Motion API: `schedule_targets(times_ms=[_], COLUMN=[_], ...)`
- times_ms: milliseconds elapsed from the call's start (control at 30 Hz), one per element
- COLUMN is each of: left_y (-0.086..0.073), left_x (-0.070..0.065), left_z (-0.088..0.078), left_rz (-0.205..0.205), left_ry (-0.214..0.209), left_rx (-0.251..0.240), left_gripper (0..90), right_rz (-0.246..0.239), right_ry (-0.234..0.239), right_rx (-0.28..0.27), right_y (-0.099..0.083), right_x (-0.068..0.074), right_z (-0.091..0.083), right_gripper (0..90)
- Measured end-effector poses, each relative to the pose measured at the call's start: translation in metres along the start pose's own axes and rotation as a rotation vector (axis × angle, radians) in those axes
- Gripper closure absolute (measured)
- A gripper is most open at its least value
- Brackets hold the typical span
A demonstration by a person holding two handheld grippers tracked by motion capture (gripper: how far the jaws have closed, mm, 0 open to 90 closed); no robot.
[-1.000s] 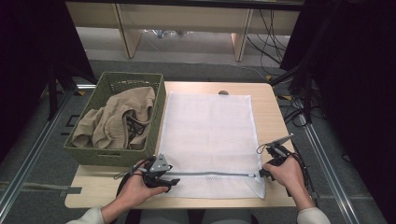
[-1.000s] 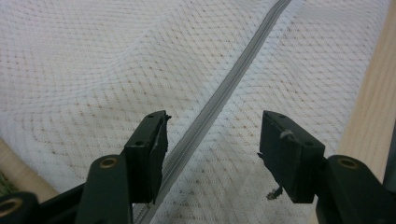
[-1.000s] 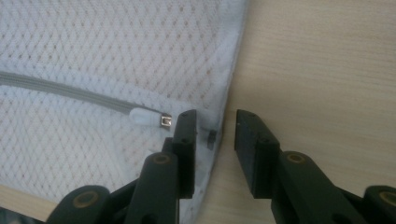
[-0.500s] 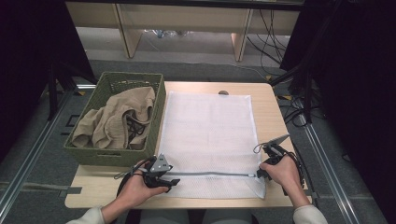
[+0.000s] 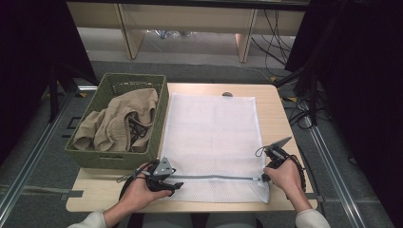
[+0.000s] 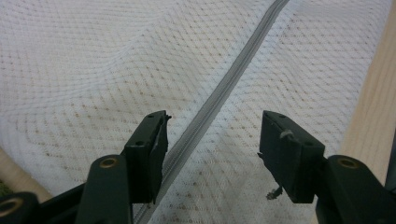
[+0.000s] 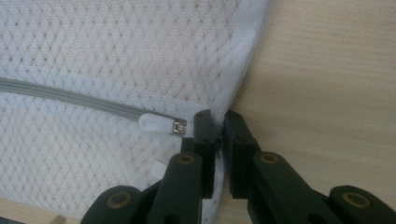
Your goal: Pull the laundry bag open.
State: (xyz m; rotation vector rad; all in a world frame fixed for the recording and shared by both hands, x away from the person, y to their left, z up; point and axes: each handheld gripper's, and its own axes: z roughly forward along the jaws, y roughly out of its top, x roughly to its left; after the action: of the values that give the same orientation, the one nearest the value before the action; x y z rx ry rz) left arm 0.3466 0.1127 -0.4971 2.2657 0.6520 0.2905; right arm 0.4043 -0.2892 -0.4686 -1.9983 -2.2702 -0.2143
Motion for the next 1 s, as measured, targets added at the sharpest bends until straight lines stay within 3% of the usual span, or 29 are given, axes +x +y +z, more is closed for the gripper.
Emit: schedule_targets(times_ms=[67, 133, 200, 233, 267, 333, 400, 467, 500, 533, 567, 600, 633, 700, 733, 767, 1000], left_y=[0.000, 0.000, 0.000, 0.000, 0.000, 0.000, 0.000, 0.002, 0.003, 0.004, 0.006, 0.009, 0.014, 0.022, 0.027, 0.033, 0.075], left_x=[0.000, 0.000, 0.000, 0.000, 0.000, 0.000, 0.000, 0.000, 0.000, 0.000, -0.002, -0.002, -0.004, -0.005, -0.007, -0.008, -0.015], left_z=[0.000, 0.000, 0.000, 0.000, 0.000, 0.000, 0.000, -0.001, 0.000, -0.001, -0.001, -0.002, 0.000, 0.001, 0.002, 0.004, 0.034], left_rz=[0.001, -0.001, 0.002, 0.000, -0.001, -0.002, -0.006, -0.013, -0.022, -0.027, -0.037, -0.032, -0.024, -0.004, -0.009, 0.011, 0.015], left_ry=[0.001, 0.001, 0.009, 0.008, 0.008, 0.008, 0.004, -0.006, -0.017, -0.031, -0.035, -0.043, -0.058, -0.069, -0.075, -0.079, -0.194], left_rx=[0.000, -0.001, 0.000, -0.002, -0.003, -0.004, -0.013, -0.020, -0.034, -0.045, -0.067, -0.066, -0.090, -0.103, -0.113, -0.116, -0.147], left_gripper=[41.9, 41.9, 42.0, 42.0, 42.1, 42.1, 42.3, 42.8, 43.0, 43.1, 43.4, 43.5, 43.6, 43.6, 43.6, 43.6, 45.5], right_rz=[0.006, -0.018, -0.027, -0.090, -0.096, -0.076, -0.022, -0.017, -0.101, -0.088, -0.079, -0.124, -0.103, -0.116, -0.083, -0.063, -0.108], right_ry=[-0.005, -0.009, -0.011, -0.016, -0.012, -0.009, -0.002, 0.000, -0.006, -0.004, -0.001, -0.007, -0.005, -0.002, 0.001, 0.009, 0.018], right_rx=[-0.037, -0.010, -0.024, -0.053, -0.052, -0.085, -0.022, -0.053, -0.072, -0.110, -0.080, -0.096, -0.098, -0.121, -0.115, -0.147, -0.182], right_y=[-0.001, 0.000, -0.001, 0.000, 0.000, -0.002, -0.002, -0.003, -0.002, -0.004, -0.004, -0.004, -0.004, -0.006, -0.007, -0.007, -0.008], right_x=[0.001, 0.001, 0.001, -0.004, -0.004, -0.001, 0.004, 0.006, 0.001, 0.003, 0.005, 0.004, 0.006, 0.008, 0.011, 0.013, 0.017], right_z=[0.003, 0.001, 0.001, 0.003, 0.002, 0.002, -0.004, -0.005, -0.006, -0.005, -0.010, -0.012, -0.014, -0.018, -0.020, -0.021, -0.029], right_gripper=[86.1, 86.2, 86.2, 86.2, 86.2, 86.3, 86.3, 86.3, 86.3, 86.3, 86.3, 86.3, 86.4, 86.4, 86.4, 86.4, 86.4])
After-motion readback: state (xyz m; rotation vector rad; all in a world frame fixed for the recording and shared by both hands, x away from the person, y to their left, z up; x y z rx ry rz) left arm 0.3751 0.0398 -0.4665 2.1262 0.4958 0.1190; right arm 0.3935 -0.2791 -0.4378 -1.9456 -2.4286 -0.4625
